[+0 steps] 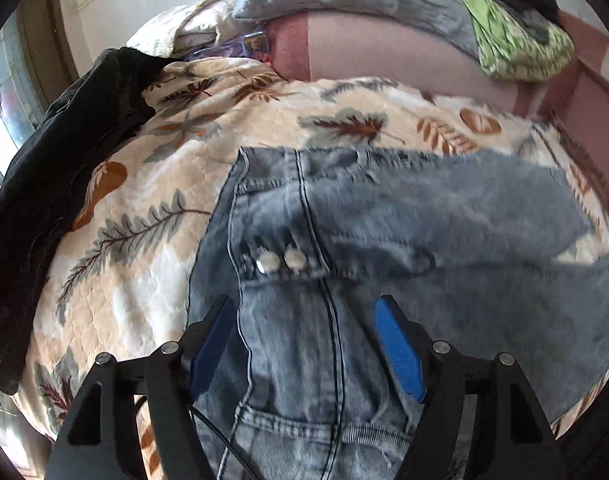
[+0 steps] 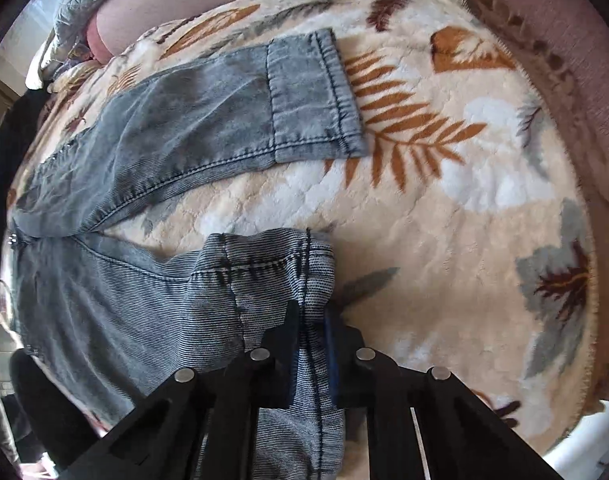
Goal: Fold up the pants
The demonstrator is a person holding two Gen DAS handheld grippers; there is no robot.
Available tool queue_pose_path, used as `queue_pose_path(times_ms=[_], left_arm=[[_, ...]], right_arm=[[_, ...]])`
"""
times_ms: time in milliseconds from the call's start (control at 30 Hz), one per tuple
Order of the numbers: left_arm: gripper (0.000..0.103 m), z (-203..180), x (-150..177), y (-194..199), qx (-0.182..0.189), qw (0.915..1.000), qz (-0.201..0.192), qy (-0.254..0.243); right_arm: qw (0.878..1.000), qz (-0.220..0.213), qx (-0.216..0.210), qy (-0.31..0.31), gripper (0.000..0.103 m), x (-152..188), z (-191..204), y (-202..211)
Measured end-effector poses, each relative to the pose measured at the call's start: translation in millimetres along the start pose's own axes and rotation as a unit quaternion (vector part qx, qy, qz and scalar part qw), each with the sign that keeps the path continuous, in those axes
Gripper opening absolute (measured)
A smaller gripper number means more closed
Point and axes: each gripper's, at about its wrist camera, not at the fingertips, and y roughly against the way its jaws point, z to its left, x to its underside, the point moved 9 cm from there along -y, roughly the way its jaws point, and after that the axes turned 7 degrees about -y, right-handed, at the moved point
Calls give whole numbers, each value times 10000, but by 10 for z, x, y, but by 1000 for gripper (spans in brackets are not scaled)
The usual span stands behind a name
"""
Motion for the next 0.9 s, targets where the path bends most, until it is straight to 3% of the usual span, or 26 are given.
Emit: queue_pose_path(times_ms=[100,133,167,200,233,300,333,367,433,500,567,700,767,800,867,900], left_arm=[[73,-177,169,-28,8,9996,87,-271],[73,-235,202,-56,5,9992,141,-362],[73,-275,222,-82,-35,9989,176,-437],[73,-329,241,-120,-47,9983,212,-547],[74,-348,260,-151,-121,9977,249,-618],[74,-339,290,-181,-180,9976,261,-614],[74,-321,307,-203,-166,9978,302,-560],[74,-301,322,-213,-159,9982,322,-476],[75,-280,343,-219,-80,9988,298,-389],[77,-264,358,-227,-43,9991,281,-328],[78,-254,371,-243,4,9993,276,-268],[79,-244,366,-256,58,9994,269,-198],[79,-238,374,-248,87,9995,243,-179],[79,-232,383,-248,117,9995,241,-148],[80,-208,395,-250,168,9995,250,-79],[80,-201,397,-249,184,9995,253,-57]], right_arm=[[9957,-653,649,136,13,-44,-106,360],[9933,-805,815,147,16,-76,-121,386],[9931,-788,837,225,26,-70,-114,303],[9966,-385,651,317,54,19,-70,127],[9990,-3,388,209,67,118,-61,-28],[9979,-75,-201,-606,70,218,-226,-4],[9909,-147,-563,-1212,70,292,-374,73],[9763,-163,-951,-1936,70,387,-561,161],[9317,-103,-1728,-3193,70,697,-854,291],[8867,20,-2413,-3944,70,1025,-926,352],[8502,191,-2992,-4327,70,1255,-803,339],[8156,330,-3419,-4657,70,1311,-448,91],[7873,286,-3590,-5005,69,1307,-350,-59],[7865,102,-3543,-5057,55,1285,-352,-74],[8233,-362,-2997,-4807,11,1205,-416,70],[8391,-628,-2690,-4687,7,1144,-492,193]])
